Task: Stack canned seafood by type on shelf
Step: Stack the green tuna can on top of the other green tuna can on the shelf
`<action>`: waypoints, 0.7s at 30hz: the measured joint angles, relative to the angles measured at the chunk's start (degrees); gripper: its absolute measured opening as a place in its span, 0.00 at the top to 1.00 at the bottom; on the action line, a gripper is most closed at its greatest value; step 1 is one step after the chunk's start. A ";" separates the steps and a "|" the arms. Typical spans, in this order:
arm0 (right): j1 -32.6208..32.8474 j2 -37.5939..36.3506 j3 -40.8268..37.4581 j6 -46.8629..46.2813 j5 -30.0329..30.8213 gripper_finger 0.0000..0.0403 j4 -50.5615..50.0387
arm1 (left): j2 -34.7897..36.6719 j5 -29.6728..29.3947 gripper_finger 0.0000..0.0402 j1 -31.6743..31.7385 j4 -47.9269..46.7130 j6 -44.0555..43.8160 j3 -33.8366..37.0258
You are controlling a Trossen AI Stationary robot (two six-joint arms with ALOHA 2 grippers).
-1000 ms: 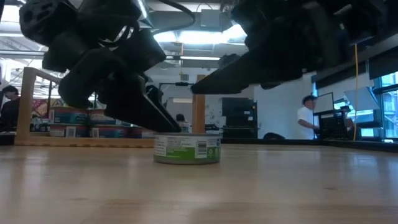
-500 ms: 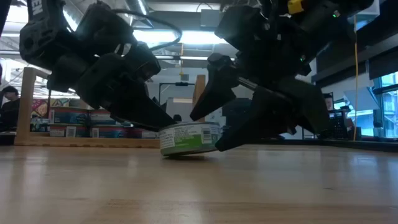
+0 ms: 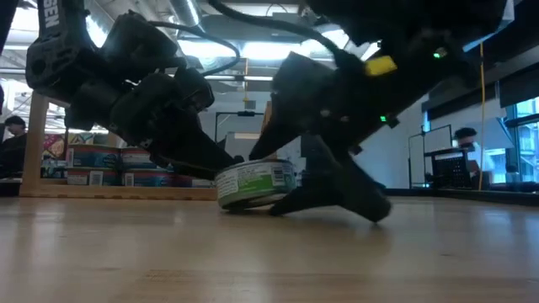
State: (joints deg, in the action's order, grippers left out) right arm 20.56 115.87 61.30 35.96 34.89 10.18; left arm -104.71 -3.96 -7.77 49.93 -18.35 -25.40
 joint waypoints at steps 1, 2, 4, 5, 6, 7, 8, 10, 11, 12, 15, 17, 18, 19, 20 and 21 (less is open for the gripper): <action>0.02 0.61 0.70 0.31 0.89 0.12 0.29 | -0.04 0.02 0.56 0.00 0.38 -0.14 0.08; -0.02 1.05 1.42 0.35 0.97 0.15 0.33 | -0.08 0.02 0.56 0.00 0.54 -0.34 0.10; -0.11 1.64 2.47 0.48 0.11 0.25 -0.15 | -0.10 0.03 0.56 -0.04 0.75 -0.84 0.13; -0.06 1.67 2.69 0.35 0.04 0.31 -0.46 | -0.10 0.04 0.56 -0.04 0.84 -1.09 0.13; 0.04 1.69 2.77 -0.01 0.03 0.38 -0.65 | -0.08 0.04 0.56 -0.04 0.90 -1.32 0.13; 0.10 1.69 2.77 -0.65 0.07 0.46 -0.70 | 0.14 0.07 0.56 -0.07 0.85 -1.49 0.15; 0.19 1.68 2.77 -1.04 0.32 0.54 -0.84 | 0.38 0.07 0.56 -0.11 0.73 -1.64 0.15; 0.92 1.21 2.83 -2.02 1.88 0.69 -2.11 | 1.78 -0.22 0.56 -0.01 0.30 -2.13 0.15; 0.96 0.91 2.91 -2.77 1.60 0.68 -2.55 | 2.39 -0.11 0.56 -0.01 -0.39 -2.17 0.18; 1.05 0.76 2.95 -2.69 1.58 0.68 -2.94 | 3.47 -0.16 0.56 -0.15 -0.63 -2.52 0.43; 2.16 -0.83 2.89 -4.08 1.94 0.68 -7.04 | 8.09 0.33 0.56 -0.50 -6.57 -2.57 1.68; 2.76 -2.72 2.72 -4.74 1.19 0.68 -9.83 | 11.71 -0.55 0.56 -1.52 -10.81 -2.80 2.40; 2.77 -3.81 2.70 -5.45 1.12 0.68 -10.52 | 13.69 -1.94 0.56 -2.19 -13.18 -3.26 2.82; 2.77 -5.45 2.70 -6.06 1.10 0.68 -11.24 | 15.38 -3.36 0.56 -3.01 -15.55 -4.28 3.26; 2.75 -7.07 2.70 -6.93 1.17 0.68 -11.76 | 16.61 -4.56 0.56 -3.91 -18.26 -5.71 3.94; 2.72 -8.46 2.76 -7.59 1.25 0.68 -10.91 | 17.59 -5.30 0.56 -4.91 -20.66 -7.28 4.73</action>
State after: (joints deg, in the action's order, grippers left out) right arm 23.28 107.41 64.06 28.38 36.14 -0.74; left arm -87.12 -9.26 -12.68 29.27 -25.64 -20.67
